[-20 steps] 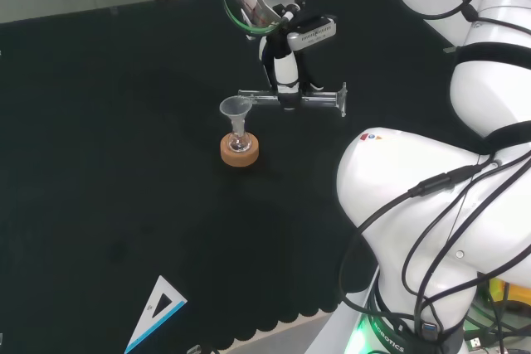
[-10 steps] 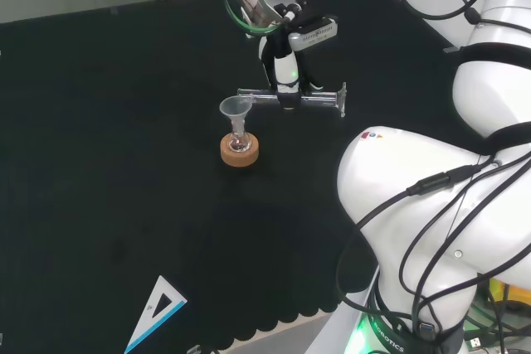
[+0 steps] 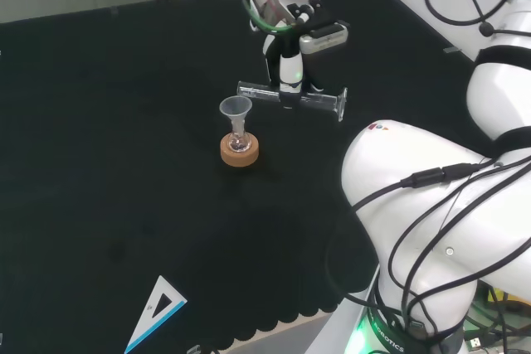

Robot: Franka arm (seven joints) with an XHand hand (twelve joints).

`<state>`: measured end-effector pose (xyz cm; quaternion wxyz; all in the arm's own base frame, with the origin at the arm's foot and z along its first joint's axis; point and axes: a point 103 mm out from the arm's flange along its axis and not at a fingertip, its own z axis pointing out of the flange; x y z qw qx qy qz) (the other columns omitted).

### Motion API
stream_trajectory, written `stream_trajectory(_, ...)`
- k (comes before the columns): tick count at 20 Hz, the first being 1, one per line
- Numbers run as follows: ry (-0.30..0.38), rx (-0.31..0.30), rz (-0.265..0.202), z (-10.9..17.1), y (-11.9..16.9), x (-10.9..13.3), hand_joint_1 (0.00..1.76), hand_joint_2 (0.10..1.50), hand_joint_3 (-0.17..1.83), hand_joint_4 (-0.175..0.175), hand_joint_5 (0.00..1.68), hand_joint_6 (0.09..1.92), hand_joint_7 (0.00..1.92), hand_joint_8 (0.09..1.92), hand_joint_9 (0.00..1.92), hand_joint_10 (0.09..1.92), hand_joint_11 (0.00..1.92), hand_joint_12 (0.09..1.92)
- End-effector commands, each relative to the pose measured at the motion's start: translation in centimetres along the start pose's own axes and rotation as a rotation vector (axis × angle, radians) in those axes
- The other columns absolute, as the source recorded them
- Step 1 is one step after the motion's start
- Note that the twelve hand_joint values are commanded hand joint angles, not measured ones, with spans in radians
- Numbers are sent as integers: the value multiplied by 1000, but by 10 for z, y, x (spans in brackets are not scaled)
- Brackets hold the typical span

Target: Pour the water from the graduated cylinder into the round-bottom flask.

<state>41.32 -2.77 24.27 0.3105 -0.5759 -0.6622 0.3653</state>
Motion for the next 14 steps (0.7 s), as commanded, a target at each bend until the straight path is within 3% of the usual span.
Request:
stream_trajectory(1,88,-159,-162,11,5,-16,1142,1113,-7,-118,1004,986,1436,184,1549,87,1311,699)
stream_trajectory(8,158,-237,-258,14,14,-29,1142,1113,-8,-116,1007,985,1438,182,1550,87,1314,699)
stream_trajectory(14,188,-287,-306,14,20,-36,1141,1112,-9,-111,1010,981,1441,179,1551,87,1317,698)
